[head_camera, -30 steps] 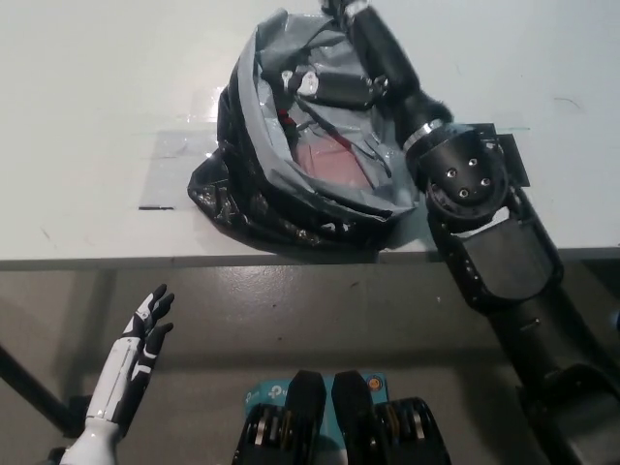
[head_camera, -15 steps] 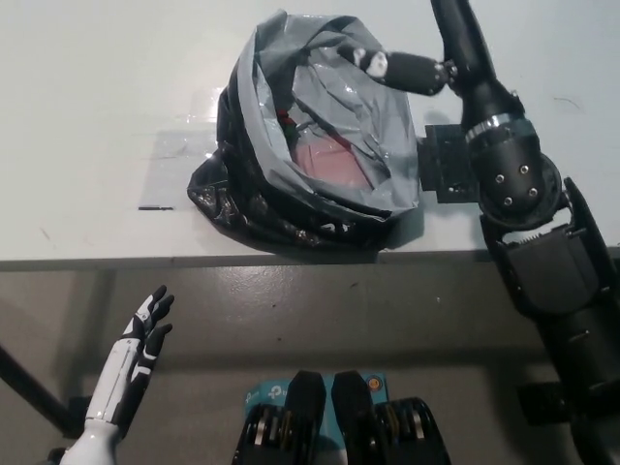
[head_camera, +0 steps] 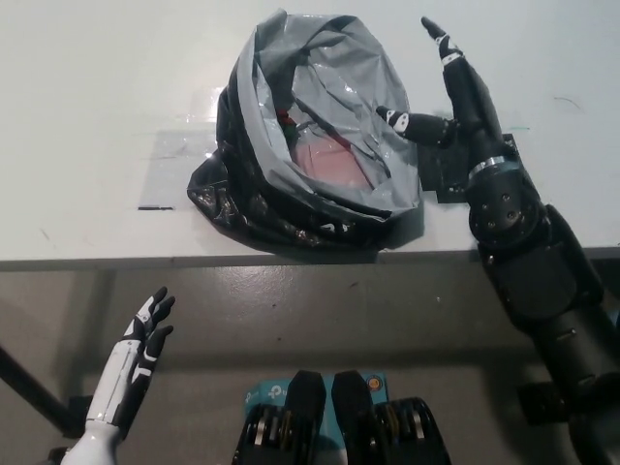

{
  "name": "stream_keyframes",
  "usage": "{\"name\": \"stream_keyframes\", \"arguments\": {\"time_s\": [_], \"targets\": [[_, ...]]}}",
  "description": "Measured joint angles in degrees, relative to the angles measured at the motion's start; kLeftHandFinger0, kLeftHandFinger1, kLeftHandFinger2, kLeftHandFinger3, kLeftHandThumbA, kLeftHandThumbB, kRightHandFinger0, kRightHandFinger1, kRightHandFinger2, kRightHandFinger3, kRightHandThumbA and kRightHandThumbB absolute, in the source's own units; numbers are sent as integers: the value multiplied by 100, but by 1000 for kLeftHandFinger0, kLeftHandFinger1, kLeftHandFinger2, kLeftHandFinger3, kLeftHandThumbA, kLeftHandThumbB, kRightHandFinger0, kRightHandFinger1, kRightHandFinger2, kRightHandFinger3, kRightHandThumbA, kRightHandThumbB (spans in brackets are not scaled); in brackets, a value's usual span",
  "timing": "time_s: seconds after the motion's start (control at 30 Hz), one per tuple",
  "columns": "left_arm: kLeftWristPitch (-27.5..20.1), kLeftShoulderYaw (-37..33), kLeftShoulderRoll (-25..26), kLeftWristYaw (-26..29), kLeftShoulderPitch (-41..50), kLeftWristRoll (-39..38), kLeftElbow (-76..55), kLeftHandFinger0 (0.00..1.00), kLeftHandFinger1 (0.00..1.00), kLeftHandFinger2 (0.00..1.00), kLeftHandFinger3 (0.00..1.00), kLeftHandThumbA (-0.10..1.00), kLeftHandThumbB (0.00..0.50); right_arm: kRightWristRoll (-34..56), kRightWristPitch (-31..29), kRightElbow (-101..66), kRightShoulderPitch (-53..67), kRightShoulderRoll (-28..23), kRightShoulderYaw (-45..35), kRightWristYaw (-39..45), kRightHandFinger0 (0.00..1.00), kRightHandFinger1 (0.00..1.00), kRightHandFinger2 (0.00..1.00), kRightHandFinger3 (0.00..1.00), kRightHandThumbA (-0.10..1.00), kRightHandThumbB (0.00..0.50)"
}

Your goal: Use the right hand to pick up a rubix's cube and place it into a plastic bag and lift the bag

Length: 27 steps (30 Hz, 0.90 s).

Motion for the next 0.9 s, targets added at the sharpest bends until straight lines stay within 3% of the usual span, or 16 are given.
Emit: {"name": "stream_keyframes", "arguments": {"time_s": [0.2, 0.27, 0.43, 0.6, 0.9], "targets": [[0, -4, 0, -1, -1, 2, 0, 949, 1000, 1000, 1000, 1000, 109, -16, -8, 111, 0, 131, 8, -1, 1000, 1000, 1000, 1000, 853, 452], [0, -5, 0, -1, 0, 4, 0, 940, 1000, 1000, 1000, 1000, 102, -10, -9, 115, 0, 187, 9, 4, 1000, 1000, 1000, 1000, 853, 482], [0, -5, 1, -2, 0, 4, 0, 956, 1000, 1000, 1000, 1000, 102, 31, -7, 125, 0, 223, 1, 28, 1000, 1000, 1000, 1000, 860, 499], [0, -5, 1, -2, 0, 4, 0, 952, 1000, 1000, 1000, 1000, 90, 116, 33, 221, 1, 270, -26, 138, 1000, 1000, 1000, 1000, 816, 500], [-2, -3, 1, -3, 0, 3, 2, 939, 1000, 1000, 1000, 1000, 111, 86, 351, 565, 0, 297, 6, 168, 1000, 1000, 1000, 1000, 732, 497]]}}
